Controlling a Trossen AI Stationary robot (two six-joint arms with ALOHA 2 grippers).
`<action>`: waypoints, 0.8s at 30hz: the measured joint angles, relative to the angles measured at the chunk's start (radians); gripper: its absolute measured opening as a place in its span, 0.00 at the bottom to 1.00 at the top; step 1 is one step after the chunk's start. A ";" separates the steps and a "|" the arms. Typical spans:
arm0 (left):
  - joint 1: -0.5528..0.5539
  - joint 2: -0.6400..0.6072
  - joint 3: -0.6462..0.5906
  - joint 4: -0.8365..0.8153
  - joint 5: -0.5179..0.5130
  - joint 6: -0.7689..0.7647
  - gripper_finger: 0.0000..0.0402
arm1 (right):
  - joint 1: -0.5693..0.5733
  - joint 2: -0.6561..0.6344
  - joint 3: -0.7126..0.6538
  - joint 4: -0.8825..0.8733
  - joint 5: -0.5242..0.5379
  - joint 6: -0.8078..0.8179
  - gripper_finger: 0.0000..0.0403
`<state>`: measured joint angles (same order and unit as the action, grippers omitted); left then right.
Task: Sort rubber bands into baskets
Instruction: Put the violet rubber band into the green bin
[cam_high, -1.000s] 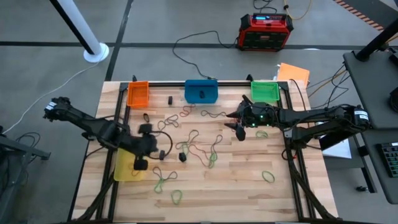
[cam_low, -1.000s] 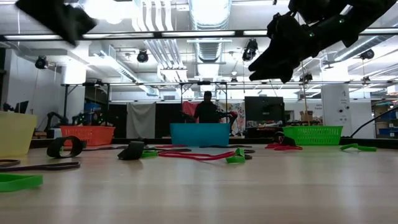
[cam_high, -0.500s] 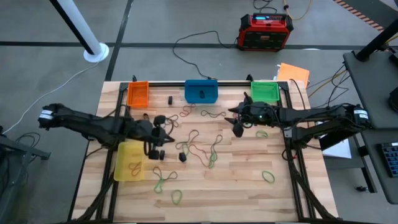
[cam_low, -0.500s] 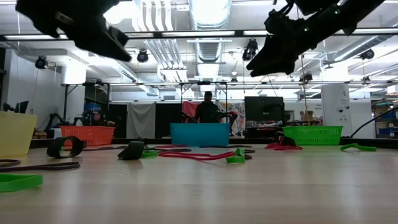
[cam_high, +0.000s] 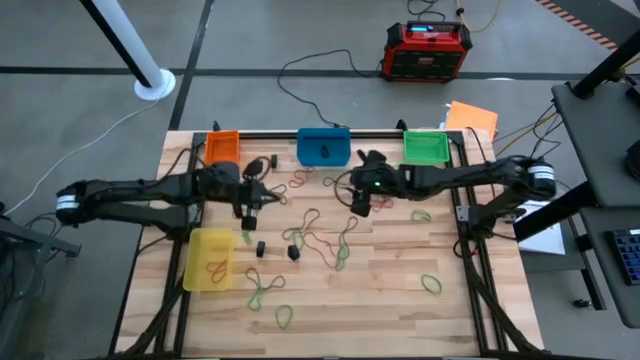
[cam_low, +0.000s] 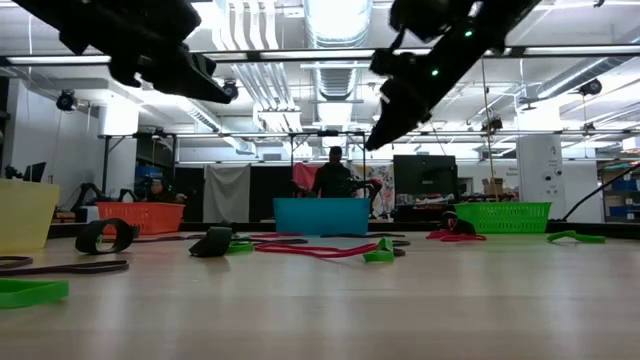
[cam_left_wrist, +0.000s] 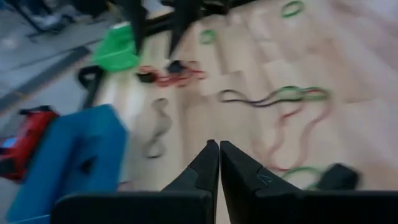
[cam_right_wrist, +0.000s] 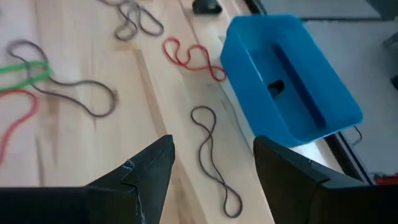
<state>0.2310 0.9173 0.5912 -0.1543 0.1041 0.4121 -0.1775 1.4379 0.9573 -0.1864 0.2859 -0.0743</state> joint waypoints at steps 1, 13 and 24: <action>0.025 0.000 0.001 -0.001 0.024 0.020 0.00 | -0.006 0.024 0.016 -0.008 0.000 -0.002 0.53; 0.263 0.001 0.001 0.041 0.355 0.155 0.00 | -0.105 0.234 0.086 -0.018 -0.085 -0.008 0.53; 0.338 0.012 -0.016 0.073 0.388 0.211 0.00 | -0.150 0.354 0.102 0.060 -0.157 -0.024 0.53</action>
<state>0.5689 0.9289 0.5750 -0.0813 0.4923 0.6230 -0.3278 1.7922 1.0595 -0.1263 0.1287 -0.0978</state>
